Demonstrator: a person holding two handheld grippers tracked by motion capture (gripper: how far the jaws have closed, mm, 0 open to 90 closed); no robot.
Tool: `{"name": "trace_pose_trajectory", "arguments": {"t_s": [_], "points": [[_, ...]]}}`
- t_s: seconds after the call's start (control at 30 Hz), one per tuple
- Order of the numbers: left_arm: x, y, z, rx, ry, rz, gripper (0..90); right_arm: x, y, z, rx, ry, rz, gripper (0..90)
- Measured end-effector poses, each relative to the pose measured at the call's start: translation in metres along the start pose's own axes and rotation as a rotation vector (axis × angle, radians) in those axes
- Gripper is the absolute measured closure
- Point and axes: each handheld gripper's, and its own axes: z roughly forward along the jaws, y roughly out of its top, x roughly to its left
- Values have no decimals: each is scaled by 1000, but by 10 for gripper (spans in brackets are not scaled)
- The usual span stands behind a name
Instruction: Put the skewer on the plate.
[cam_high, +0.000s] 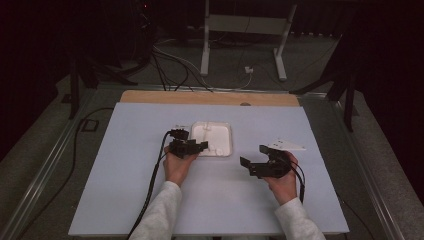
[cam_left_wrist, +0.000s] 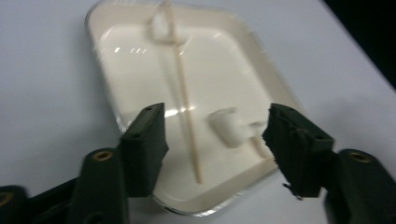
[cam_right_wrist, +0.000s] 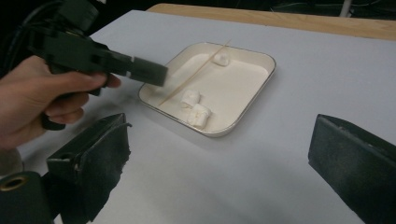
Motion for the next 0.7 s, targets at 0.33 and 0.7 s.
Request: {"name": "trace_pose_trajectory", "arguments": {"t_s": [0.33, 0.7], "points": [[-5, 1, -76, -188, -36, 178, 49, -2, -5, -9, -18, -13, -8, 48], [15, -36, -145, -344, -6, 304, 7, -8, -18, -27, -70, -22, -30, 29]]}}
